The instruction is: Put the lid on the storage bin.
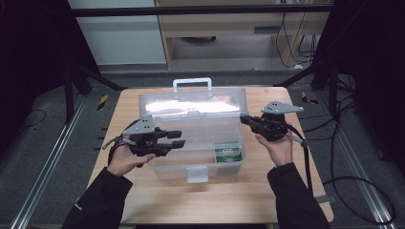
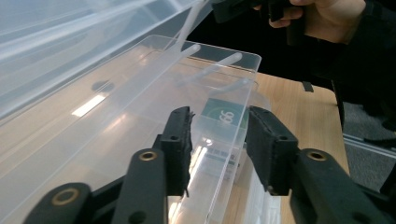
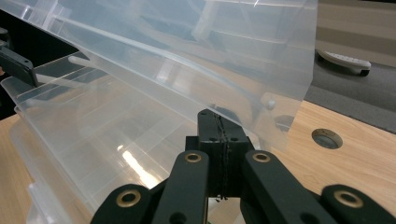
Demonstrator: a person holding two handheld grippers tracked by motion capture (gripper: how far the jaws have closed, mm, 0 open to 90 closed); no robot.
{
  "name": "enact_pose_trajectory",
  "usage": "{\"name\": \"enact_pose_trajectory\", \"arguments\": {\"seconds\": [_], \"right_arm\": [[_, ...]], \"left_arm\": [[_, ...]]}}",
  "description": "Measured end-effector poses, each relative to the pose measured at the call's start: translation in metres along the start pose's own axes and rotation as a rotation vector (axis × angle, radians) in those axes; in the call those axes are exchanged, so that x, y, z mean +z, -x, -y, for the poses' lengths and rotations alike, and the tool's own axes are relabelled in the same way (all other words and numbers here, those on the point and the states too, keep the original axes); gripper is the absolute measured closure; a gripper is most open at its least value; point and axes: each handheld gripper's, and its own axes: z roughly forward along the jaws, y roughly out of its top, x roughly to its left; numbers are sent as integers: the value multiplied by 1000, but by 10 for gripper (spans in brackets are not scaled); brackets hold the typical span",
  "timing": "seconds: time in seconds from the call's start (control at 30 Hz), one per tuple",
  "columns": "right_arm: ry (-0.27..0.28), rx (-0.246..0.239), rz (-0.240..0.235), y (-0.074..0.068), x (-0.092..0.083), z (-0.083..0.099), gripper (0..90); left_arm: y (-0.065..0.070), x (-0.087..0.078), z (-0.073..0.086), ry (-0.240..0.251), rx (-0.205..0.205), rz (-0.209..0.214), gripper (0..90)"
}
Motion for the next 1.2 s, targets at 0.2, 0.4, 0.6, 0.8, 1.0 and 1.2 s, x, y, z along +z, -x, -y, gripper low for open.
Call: {"name": "enact_pose_trajectory", "arguments": {"seconds": [0.2, 0.4, 0.6, 0.8, 1.0, 1.2], "right_arm": [[-12, -2, -1, -1, 0, 0, 900], [-19, -6, -4, -1, 1, 1, 900], [-28, -5, -7, -3, 1, 2, 900], [-42, -4, -13, -4, 0, 5, 900], [-59, -5, -14, -6, -2, 10, 900], [-97, -22, 7, -12, -7, 14, 900]], "left_arm": [[1, -16, 7, 26, -37, -48, 743], [1, -35, 12, 60, -64, -106, 819], [-4, -47, 21, 52, -107, -174, 872], [-6, -60, 27, 54, -133, -233, 890], [-7, -72, 35, 52, -151, -273, 892], [-6, -79, 39, 46, -162, -285, 890]]}}
